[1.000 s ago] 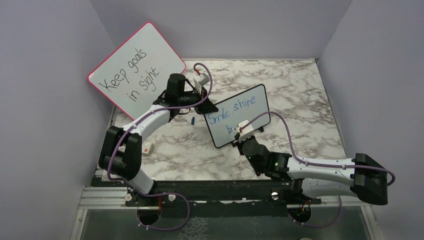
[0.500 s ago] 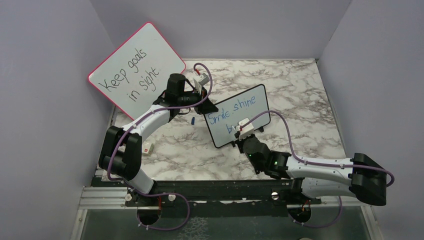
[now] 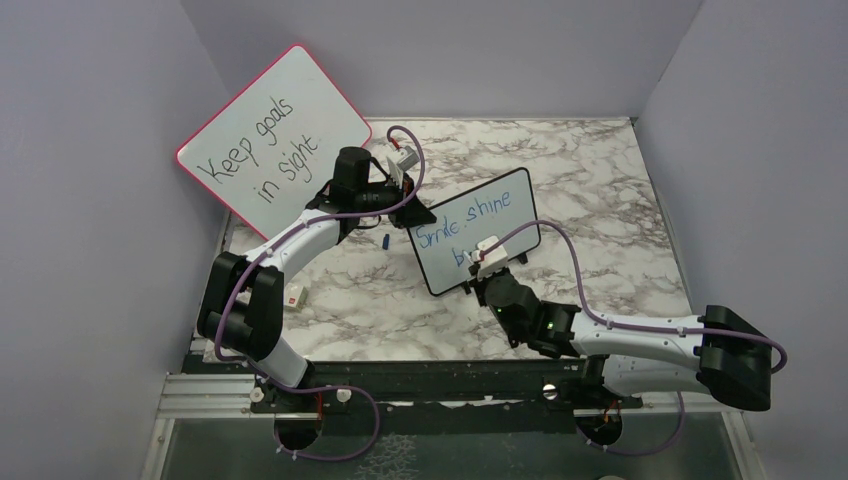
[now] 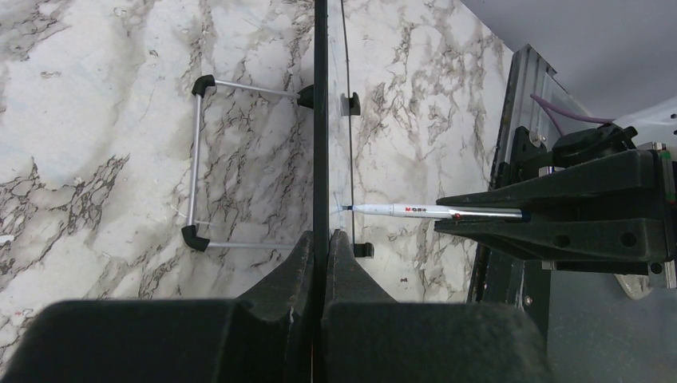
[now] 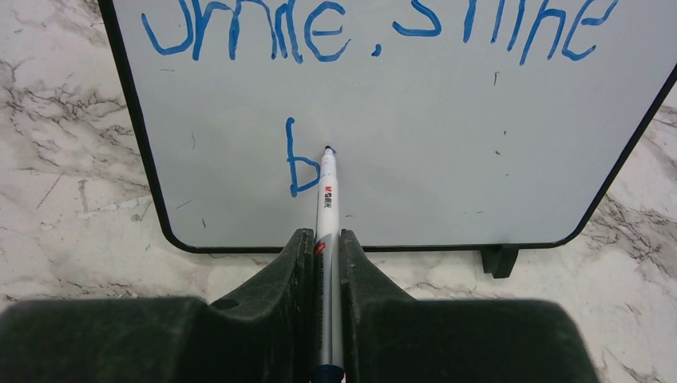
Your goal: Write a sentence on the whiteboard
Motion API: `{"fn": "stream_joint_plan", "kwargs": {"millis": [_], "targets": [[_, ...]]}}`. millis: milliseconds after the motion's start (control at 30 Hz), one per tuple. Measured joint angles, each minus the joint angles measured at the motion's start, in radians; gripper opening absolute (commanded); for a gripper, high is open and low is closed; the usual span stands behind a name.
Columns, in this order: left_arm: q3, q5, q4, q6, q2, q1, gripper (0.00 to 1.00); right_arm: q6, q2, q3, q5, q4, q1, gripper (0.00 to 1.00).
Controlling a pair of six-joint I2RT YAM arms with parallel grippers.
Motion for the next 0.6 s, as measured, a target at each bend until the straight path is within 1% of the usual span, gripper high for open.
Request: {"fn": "stream_joint_plan", "kwargs": {"millis": [600], "targets": [[0.000, -0.002, -0.001, 0.000, 0.000, 0.000, 0.00, 0.071, -0.015, 0.000, -0.014, -0.082, -0.005, 0.01]]}}
